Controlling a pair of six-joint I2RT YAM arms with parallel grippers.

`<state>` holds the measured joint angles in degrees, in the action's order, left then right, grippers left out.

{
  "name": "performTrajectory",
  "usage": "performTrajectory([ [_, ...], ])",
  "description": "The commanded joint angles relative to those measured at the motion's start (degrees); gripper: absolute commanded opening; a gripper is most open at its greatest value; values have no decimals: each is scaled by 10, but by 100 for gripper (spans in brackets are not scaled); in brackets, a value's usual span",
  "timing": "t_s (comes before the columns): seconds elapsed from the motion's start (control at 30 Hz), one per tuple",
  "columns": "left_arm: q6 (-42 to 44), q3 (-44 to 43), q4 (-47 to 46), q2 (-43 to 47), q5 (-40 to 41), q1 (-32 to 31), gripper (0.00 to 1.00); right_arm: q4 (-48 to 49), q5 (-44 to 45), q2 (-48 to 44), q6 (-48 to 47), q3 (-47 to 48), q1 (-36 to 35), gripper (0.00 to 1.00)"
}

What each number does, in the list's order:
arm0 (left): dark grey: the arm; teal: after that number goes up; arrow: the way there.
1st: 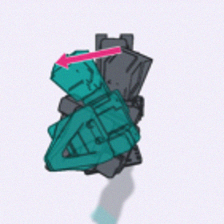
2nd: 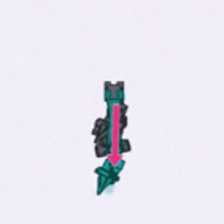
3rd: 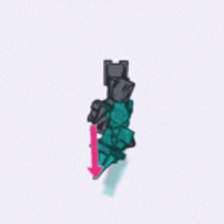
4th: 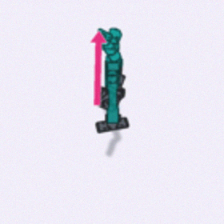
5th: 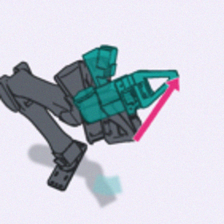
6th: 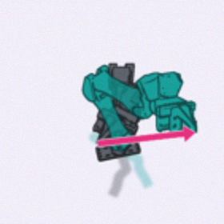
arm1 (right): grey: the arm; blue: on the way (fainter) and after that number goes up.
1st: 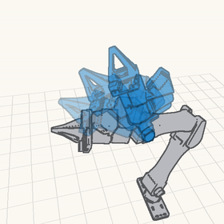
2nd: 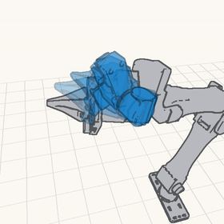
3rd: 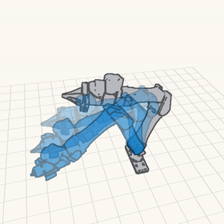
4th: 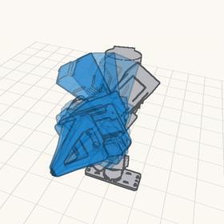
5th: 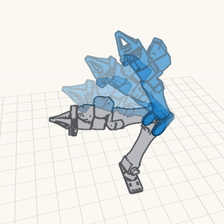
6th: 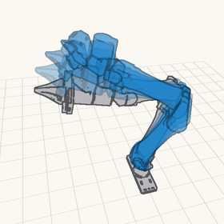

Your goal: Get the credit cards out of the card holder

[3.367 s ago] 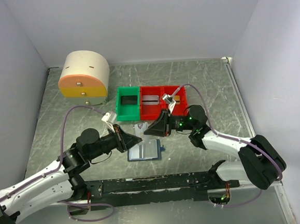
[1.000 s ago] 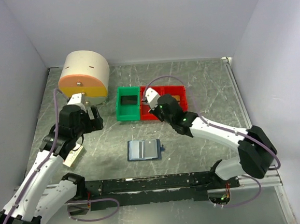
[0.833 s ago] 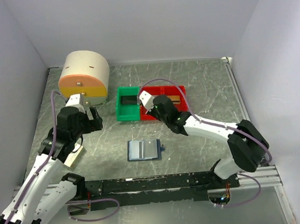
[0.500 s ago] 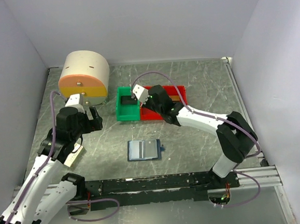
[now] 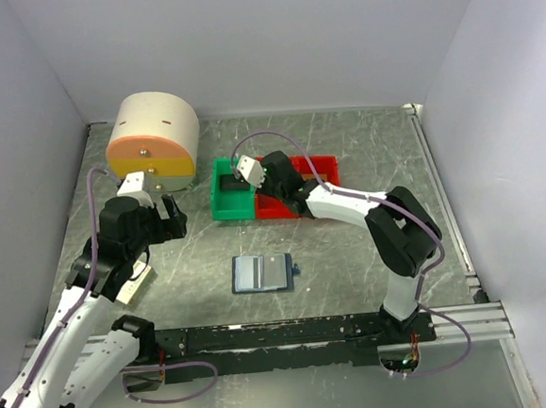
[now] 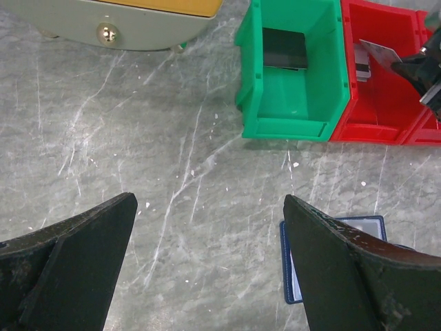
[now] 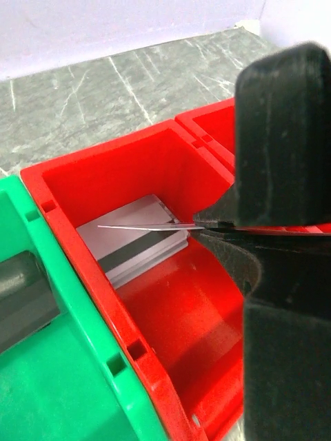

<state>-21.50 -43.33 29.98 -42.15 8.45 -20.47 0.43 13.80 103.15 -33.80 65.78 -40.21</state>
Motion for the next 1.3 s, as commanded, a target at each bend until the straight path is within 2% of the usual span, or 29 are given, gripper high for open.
performTrajectory([
  [0.0, 8, 0, -17, 7, -18, 4, 100, -5, 17, 23, -34, 32, 8, 0],
  [0.27, 8, -7, -5, -6, -5, 4, 100, -21, 22, 77, -73, 73, 14, 0],
  [0.47, 8, -4, -7, 1, -1, 4, 100, 14, 53, 112, -80, 89, 15, 0],
  [0.83, 8, -7, -6, -14, -13, 4, 100, 43, 40, 122, -81, 76, 16, 0],
  [1.13, 31, -6, -11, -21, -34, 5, 99, 39, 21, 146, -71, 70, 20, 3],
  [1.27, 32, -5, -12, -21, -38, 5, 99, 41, 8, 136, -71, 58, 21, 13],
])
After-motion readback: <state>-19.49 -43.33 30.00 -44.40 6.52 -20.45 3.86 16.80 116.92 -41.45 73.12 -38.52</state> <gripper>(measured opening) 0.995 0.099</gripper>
